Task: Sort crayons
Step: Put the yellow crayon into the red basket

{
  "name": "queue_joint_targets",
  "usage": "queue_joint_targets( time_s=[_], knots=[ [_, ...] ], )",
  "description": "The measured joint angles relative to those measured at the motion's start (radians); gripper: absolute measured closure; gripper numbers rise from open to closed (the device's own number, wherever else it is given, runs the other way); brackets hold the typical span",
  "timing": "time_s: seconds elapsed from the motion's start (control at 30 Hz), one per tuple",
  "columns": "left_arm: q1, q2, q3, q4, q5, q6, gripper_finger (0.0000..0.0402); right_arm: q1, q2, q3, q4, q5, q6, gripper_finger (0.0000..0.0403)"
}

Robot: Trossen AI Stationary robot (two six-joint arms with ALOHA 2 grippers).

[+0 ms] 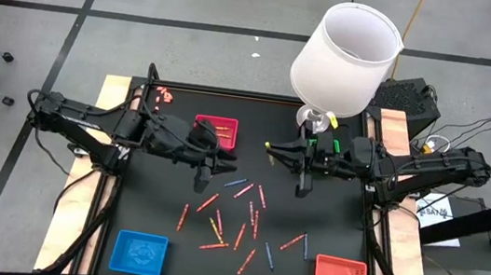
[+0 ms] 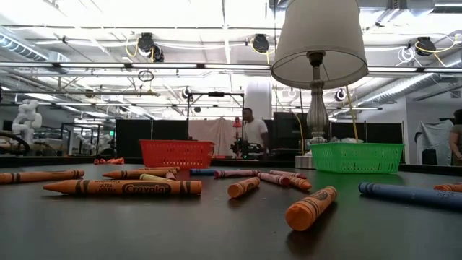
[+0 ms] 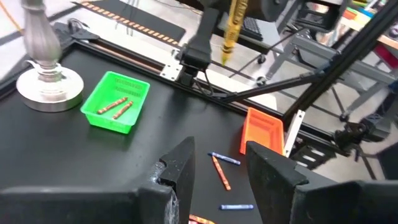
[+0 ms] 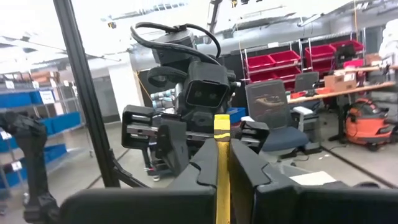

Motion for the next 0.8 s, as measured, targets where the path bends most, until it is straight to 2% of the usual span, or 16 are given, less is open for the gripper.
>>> queue_joint_targets(
  time_s=[0.23,0.4,0.7,0.8],
  knots=[
    [0.001,0.0,0.0,0.015,-0.04,-0.001,0.0261,0.0,0.0,0.0,-0.002,0.0,0.033,0.0401],
    [0.001,0.017,0.001,0.124,-0.069,0.007,0.0253,0.0,0.0,0.0,-0.002,0.0,0.033,0.0401],
    [0.013,0.088,0.002,0.279,-0.066,0.045,0.0162,0.0,0.0,0.0,-0.008,0.0,0.033,0.0401],
    [0.019,0.121,0.001,0.349,-0.042,0.045,0.0145,0.0,0.001,0.0,-0.009,0.0,0.036,0.0401]
  ],
)
